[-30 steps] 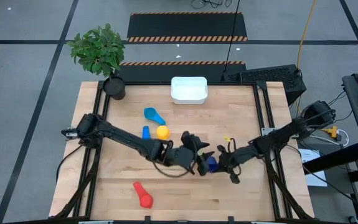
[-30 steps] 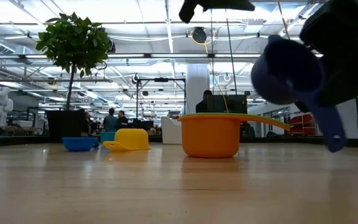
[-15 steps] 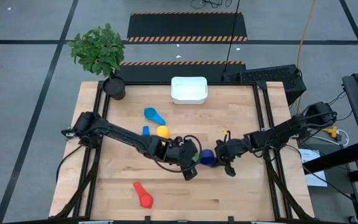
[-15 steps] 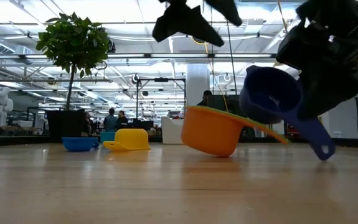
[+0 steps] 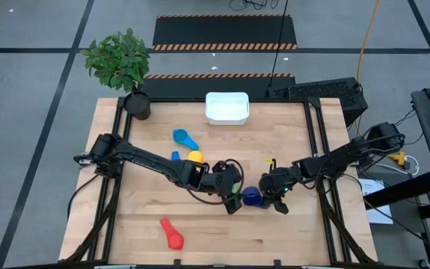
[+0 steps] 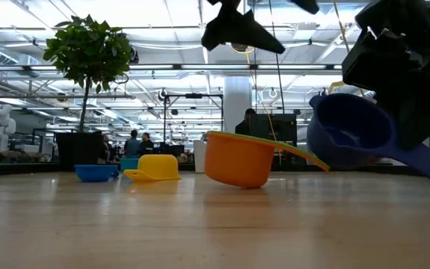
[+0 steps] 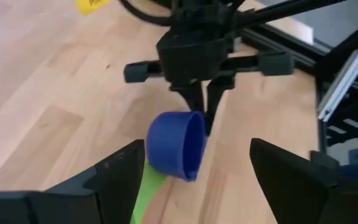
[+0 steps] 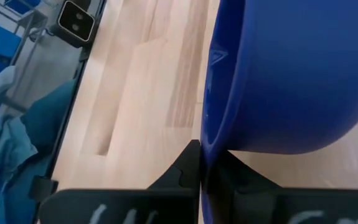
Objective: Nest measuring cups in basket
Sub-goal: Stack the dark blue measuring cup on top of the green measuring cup
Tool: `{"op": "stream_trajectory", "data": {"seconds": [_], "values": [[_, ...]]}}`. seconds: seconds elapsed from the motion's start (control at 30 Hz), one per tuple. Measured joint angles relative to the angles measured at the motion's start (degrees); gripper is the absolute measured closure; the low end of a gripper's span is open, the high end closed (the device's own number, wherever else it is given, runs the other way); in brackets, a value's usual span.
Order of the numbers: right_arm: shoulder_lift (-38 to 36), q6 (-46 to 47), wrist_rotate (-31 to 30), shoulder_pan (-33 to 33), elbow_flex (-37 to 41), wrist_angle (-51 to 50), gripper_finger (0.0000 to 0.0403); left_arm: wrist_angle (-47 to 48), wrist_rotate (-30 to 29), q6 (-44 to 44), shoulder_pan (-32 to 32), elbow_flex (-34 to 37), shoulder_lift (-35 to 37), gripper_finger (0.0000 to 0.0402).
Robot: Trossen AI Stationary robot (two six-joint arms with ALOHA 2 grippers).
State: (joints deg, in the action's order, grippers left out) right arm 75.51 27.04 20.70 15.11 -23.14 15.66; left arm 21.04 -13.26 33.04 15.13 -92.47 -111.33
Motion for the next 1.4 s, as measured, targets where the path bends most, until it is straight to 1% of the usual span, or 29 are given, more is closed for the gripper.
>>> {"op": "stream_trajectory", "data": {"seconds": [0.1, 0.3, 0.4, 0.53, 0.6, 0.77, 0.87, 0.97, 1.13, 1.27, 1.4], "values": [[0.04, 0.79, 1.94, 0.0, 0.04, -0.04, 0.0403, 0.26, 0.08, 0.08, -0.34, 0.02, -0.19, 0.0116], [0.06, 1.26, 2.06, 1.04, -0.9, -0.54, 0.0403, 0.25, 0.47, 0.07, -1.02, 0.02, -0.19, 0.0144], [0.06, 1.45, 2.24, 1.87, -2.05, -0.61, 0.0403, 0.09, 2.3, 0.55, -1.24, 0.02, -0.19, 0.0147], [0.06, 0.87, 3.63, 2.43, -4.08, -2.87, 0.0403, -0.03, 4.44, 2.09, -1.24, 0.04, -1.02, 0.0135], [0.06, 0.12, 4.22, 2.43, -5.17, -4.46, 0.0403, -0.51, 4.68, 4.55, -1.24, 0.03, -1.84, 0.0124], [0.06, -3.81, 8.08, 1.77, -6.38, -7.61, 0.0403, -0.53, 6.28, 9.32, -1.24, 0.11, -3.48, 0.0093], [0.04, -4.89, 11.12, 0.47, -6.38, -7.95, 0.0403, -0.21, 5.75, 13.19, -1.44, 0.11, -3.58, 0.0079], [0.04, -5.81, 12.35, -0.82, -6.38, -8.36, 0.0403, -0.66, 4.0, 16.98, -1.83, 0.09, -3.58, 0.0075], [0.04, -7.72, 12.43, -2.32, -6.38, -8.43, 0.0403, -4.45, 3.85, 17.3, -1.43, 0.09, -3.58, 0.0092], [0.02, -10.52, 12.66, -3.11, -6.38, -8.63, 0.0403, -7.03, 4.2, 15.99, -0.36, 0.0, -4.27, 0.0116], [0.02, -11.44, 12.63, -4.04, -6.38, -8.64, 0.0403, -7.53, 4.51, 15.5, 0.55, -0.04, -5.3, 0.0142]]}}
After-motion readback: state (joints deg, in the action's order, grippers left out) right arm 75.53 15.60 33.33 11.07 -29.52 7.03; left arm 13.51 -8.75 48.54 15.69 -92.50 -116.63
